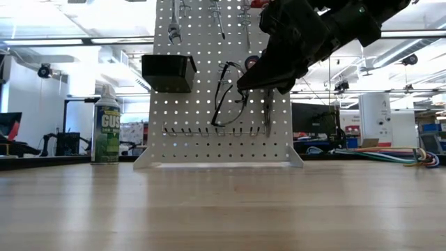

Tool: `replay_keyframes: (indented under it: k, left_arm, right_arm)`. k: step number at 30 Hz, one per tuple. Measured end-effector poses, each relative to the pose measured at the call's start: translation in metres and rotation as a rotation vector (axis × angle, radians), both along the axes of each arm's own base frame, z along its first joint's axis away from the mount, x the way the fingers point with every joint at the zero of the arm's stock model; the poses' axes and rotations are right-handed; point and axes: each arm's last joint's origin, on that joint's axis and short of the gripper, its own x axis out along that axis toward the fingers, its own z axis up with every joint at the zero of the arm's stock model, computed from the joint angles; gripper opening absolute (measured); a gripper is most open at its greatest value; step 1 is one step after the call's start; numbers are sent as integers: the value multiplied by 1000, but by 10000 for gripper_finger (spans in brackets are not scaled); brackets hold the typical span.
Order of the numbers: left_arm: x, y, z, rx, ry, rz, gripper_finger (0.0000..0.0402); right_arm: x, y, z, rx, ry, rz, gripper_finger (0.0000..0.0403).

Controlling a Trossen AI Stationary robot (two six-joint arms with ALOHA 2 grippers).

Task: Hang tools onto peg board
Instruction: Put the silver socket into the black bin on the pegboard

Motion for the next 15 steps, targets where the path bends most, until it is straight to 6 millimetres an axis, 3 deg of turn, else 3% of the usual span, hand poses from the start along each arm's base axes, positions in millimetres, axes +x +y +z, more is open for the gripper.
replay_keyframes:
  k: [6, 12, 15]
  left_arm:
    - [-1, -55, -50, -122, 186, 100, 231]
    - [17, -87, -74, -163, 292, 137, 231]
    - [26, -93, -80, -141, 320, 159, 231]
  right_arm:
    - [0, 0, 0, -1, 0, 1, 37]
    - [0, 0, 1, 4, -7, -1, 37]
    - [0, 0, 1, 6, -8, -3, 37]
